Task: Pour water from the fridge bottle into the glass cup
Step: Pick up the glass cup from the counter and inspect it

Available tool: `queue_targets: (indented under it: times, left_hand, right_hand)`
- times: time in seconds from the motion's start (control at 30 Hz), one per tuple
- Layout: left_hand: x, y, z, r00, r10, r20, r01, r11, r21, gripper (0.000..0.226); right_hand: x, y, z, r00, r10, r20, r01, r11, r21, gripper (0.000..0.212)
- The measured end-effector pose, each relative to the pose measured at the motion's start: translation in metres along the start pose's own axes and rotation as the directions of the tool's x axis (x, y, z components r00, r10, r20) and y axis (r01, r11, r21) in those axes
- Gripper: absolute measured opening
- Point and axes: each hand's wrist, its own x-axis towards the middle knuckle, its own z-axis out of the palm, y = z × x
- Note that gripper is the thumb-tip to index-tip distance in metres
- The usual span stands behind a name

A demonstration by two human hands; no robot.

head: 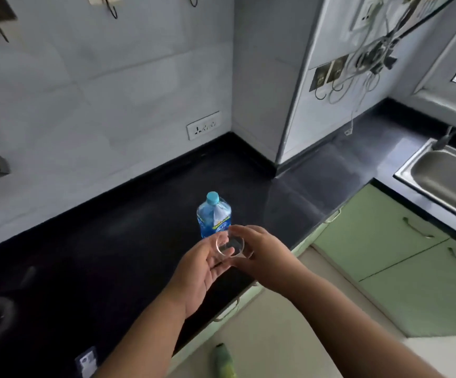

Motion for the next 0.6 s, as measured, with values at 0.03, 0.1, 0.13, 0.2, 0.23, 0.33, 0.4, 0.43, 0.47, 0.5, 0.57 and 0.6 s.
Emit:
queue_targets:
  times: [0.03, 0.1, 0.13, 0.2, 0.23, 0.33, 0.4, 0.43, 0.47, 0.5, 0.57, 0.6]
  left_hand:
    - [0.007, 0.001, -0.004, 1.000, 0.022, 0.003, -0.023, 0.999, 0.045, 0.031]
    - [0.019, 0.004, -0.014, 0.998, 0.067, 0.018, -0.070, 0.967, 0.246, 0.044]
    - [0.022, 0.006, -0.018, 0.996, 0.082, 0.027, -0.087, 0.923, 0.374, 0.054]
    - [0.027, 0.005, -0.026, 0.993, 0.113, 0.013, -0.102, 0.826, 0.555, 0.066]
    - [0.030, 0.004, -0.030, 0.989, 0.146, -0.010, -0.111, 0.790, 0.603, 0.067]
    - [0.043, 0.000, -0.040, 0.954, 0.282, -0.101, -0.127, 0.686, 0.717, 0.063]
    - [0.048, -0.002, -0.047, 0.921, 0.361, -0.146, -0.113, 0.607, 0.786, 0.063]
    - [0.050, -0.004, -0.050, 0.907, 0.385, -0.171, -0.097, 0.586, 0.805, 0.063]
    - [0.051, -0.008, -0.053, 0.892, 0.404, -0.202, -0.074, 0.570, 0.818, 0.063]
    - [0.053, -0.012, -0.056, 0.877, 0.423, -0.230, -0.052, 0.558, 0.828, 0.063]
    - [0.059, -0.019, -0.061, 0.843, 0.455, -0.286, -0.025, 0.565, 0.825, 0.059]
    - [0.063, -0.023, -0.065, 0.824, 0.473, -0.313, -0.020, 0.575, 0.818, 0.056]
  right_hand:
    - [0.012, 0.003, 0.001, 1.000, -0.015, 0.016, 0.015, 1.000, -0.007, 0.069]
    - [0.034, 0.010, 0.005, 0.998, -0.043, 0.047, 0.044, 0.999, -0.028, 0.072]
    - [0.043, 0.012, 0.008, 0.996, -0.057, 0.066, 0.059, 0.998, -0.035, 0.072]
    - [0.059, 0.014, 0.015, 0.990, -0.084, 0.116, 0.090, 0.995, -0.046, 0.072]
    - [0.066, 0.014, 0.019, 0.984, -0.104, 0.148, 0.112, 0.992, -0.049, 0.070]
    - [0.089, 0.015, 0.035, 0.956, -0.175, 0.233, 0.190, 0.981, -0.041, 0.064]
    - [0.103, 0.015, 0.046, 0.939, -0.214, 0.269, 0.226, 0.974, -0.016, 0.065]
    - [0.109, 0.016, 0.051, 0.929, -0.230, 0.289, 0.241, 0.971, -0.002, 0.066]
    - [0.113, 0.016, 0.057, 0.919, -0.241, 0.313, 0.251, 0.968, 0.009, 0.067]
    - [0.117, 0.016, 0.064, 0.909, -0.247, 0.335, 0.256, 0.967, 0.019, 0.067]
    - [0.125, 0.018, 0.075, 0.894, -0.256, 0.367, 0.260, 0.965, 0.040, 0.068]
    - [0.127, 0.018, 0.080, 0.889, -0.259, 0.378, 0.258, 0.964, 0.054, 0.067]
